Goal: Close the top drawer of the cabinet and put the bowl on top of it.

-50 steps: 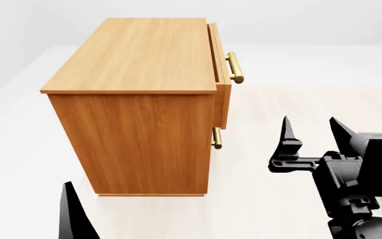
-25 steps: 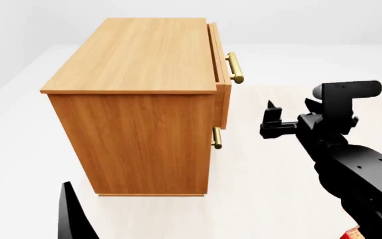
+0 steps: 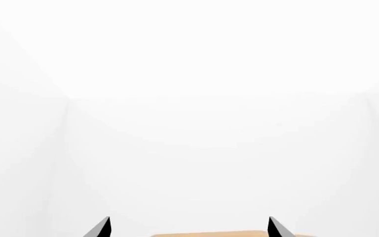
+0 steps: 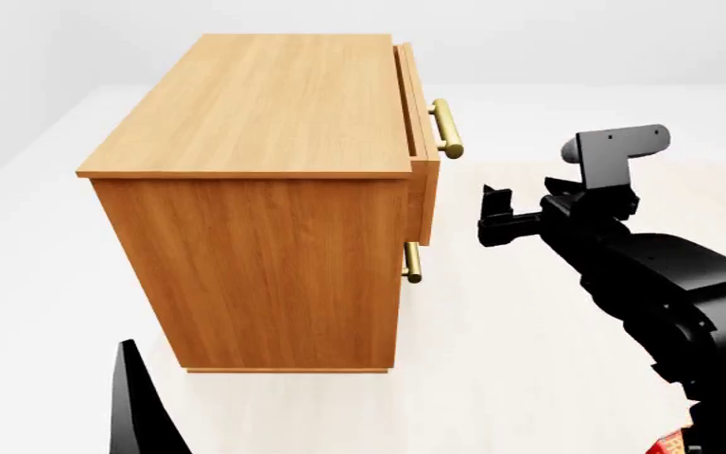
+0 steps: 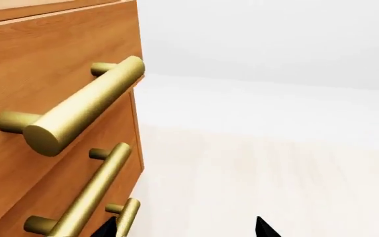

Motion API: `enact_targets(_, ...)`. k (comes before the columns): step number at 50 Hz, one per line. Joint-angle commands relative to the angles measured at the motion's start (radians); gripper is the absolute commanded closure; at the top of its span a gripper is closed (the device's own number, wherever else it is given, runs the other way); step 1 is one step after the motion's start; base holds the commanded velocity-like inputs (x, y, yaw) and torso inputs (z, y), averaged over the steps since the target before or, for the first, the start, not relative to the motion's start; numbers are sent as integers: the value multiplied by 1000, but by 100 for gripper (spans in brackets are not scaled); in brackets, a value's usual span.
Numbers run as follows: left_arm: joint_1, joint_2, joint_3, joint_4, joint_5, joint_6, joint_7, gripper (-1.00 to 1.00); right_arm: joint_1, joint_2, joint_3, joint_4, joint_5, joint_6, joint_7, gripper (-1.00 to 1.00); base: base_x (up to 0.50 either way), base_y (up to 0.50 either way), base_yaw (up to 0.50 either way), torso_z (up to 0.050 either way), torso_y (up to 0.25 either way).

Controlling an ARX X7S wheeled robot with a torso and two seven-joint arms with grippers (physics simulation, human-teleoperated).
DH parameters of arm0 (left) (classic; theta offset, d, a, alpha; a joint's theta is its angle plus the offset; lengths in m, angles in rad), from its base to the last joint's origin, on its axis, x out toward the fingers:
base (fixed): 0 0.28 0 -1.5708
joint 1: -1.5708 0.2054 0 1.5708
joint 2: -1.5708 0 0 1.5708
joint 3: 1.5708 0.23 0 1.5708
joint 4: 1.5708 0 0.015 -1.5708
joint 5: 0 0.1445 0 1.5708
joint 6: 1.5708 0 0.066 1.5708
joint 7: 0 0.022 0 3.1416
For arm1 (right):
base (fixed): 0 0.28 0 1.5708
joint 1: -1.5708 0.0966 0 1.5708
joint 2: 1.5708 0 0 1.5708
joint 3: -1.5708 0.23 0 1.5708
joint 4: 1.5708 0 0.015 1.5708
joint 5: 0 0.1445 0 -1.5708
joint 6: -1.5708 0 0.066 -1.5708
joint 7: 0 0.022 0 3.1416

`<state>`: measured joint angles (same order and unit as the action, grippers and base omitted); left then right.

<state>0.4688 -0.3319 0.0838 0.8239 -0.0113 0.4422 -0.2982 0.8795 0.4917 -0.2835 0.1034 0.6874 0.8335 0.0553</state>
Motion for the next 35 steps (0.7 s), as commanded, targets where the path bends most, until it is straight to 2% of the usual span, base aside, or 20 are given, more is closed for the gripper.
enact_targets(1, -9, 16, -14, -29, 11, 4, 16, -100, 56, -33, -6, 92, 11, -27, -81, -100, 0, 0, 0, 0, 0)
enact_targets(18, -13, 10, -9, -34, 12, 2, 9, -100, 52, -35, -26, 34, 57, -7, -140, -100, 0, 0, 0, 0, 0)
enact_targets(35, -10, 1, -10, -35, 8, 6, 1, -100, 131, -99, -109, 165, 5, -58, -230, -100, 0, 0, 0, 0, 0)
